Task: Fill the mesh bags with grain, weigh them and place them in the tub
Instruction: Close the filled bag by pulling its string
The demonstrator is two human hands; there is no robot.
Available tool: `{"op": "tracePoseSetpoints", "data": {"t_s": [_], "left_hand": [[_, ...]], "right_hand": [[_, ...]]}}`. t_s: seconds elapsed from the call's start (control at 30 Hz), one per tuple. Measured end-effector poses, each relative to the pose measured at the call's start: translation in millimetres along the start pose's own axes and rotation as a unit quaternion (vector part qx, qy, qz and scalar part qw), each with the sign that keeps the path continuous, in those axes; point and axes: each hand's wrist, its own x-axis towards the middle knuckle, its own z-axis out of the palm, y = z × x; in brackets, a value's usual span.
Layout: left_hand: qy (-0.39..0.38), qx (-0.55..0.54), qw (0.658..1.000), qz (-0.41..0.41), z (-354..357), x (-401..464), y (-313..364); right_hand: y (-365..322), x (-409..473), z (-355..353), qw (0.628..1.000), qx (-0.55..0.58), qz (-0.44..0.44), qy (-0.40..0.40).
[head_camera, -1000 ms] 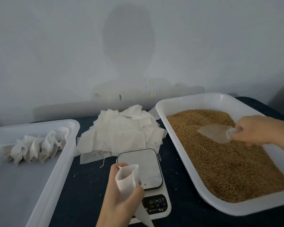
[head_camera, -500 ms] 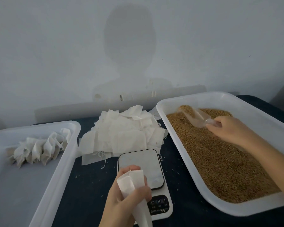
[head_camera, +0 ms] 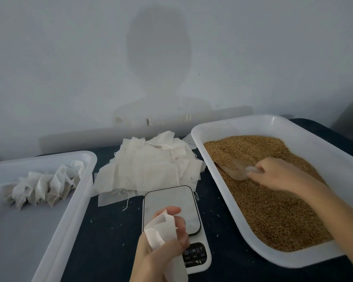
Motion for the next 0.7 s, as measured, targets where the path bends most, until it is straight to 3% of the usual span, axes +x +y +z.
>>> {"op": "tracePoseSetpoints", "data": {"t_s": [0.07,0.23,0.47,0.7], "left_hand": [[0.026,0.059,0.998,0.009,-5,0,-3],[0.045,0.071,0.995,0.052,-11,-1,-1],[0.022,0.135,0.988,0.07,-6,12,-6],[-0.011,0.301,0.943,0.144,0,10,5]], "right_hand": [[3,-2,3,1.0,0.016,0.0,0.021],[20,-26,2,0.989,0.122,-0.012,0.079],[30,-47,7,0.973,0.171,-0.03,0.153],[11,-68,-12,0.962,0.185,-0.123,0.162]]}}
